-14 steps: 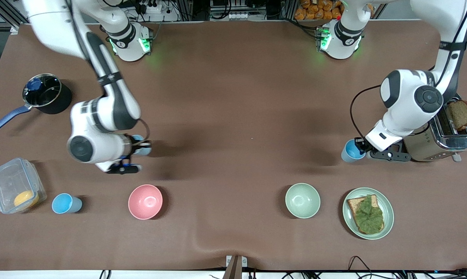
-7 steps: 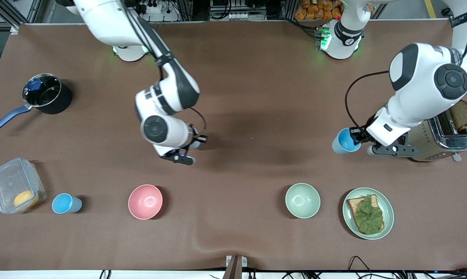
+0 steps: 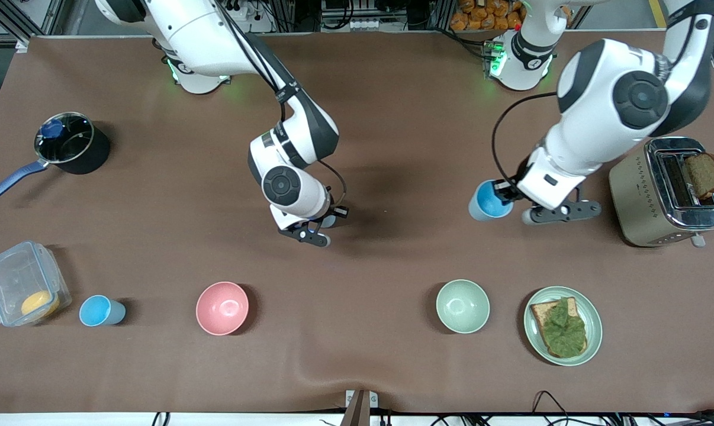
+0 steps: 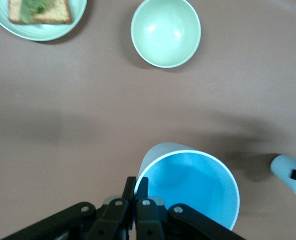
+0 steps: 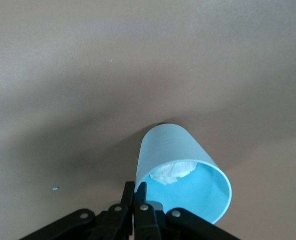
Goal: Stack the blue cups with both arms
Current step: 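Carry both held blue cups toward the middle of the table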
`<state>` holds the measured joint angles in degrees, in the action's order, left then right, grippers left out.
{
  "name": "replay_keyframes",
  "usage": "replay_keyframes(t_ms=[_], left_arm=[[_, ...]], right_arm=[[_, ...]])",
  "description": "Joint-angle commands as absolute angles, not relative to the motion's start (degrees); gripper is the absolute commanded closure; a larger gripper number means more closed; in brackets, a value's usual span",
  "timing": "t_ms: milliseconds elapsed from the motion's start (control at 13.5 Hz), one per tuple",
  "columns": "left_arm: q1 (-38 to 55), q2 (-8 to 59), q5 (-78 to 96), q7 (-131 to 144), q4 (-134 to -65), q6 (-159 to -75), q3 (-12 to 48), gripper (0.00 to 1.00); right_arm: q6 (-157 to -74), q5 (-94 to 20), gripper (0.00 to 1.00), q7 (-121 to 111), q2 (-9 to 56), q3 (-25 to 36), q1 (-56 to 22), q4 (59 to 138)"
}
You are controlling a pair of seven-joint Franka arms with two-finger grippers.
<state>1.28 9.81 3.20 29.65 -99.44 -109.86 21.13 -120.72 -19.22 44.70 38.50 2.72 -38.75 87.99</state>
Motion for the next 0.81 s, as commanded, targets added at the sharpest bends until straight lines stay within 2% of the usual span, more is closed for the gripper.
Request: replay_keyframes(t_ms=[0,74,370,741], left_arm=[[1.2,11.7,4.1,33.1,-96.5,-108.5,23.5,1.0],[1.7,11.9,4.1,33.5,-96.3,-108.5,23.7,1.0],[3.9,12.7,4.3,35.0,-95.9,-108.5,23.8,1.0],[11.6,18.9,3.5,49.9,-90.3,-109.1,23.7,1.0]], right_arm=[[-120.2,-20.5,0.09,45.4,39.5,3.4,-39.2,86.3],[-120.3,-20.0,0.0,45.2,39.3,3.5,-39.4,86.3],[-117.6,-20.4,0.0,44.9,38.0,3.7,-39.0,82.5],[-103.0,-19.7,0.0,39.8,33.5,4.0,-28.8,80.4]])
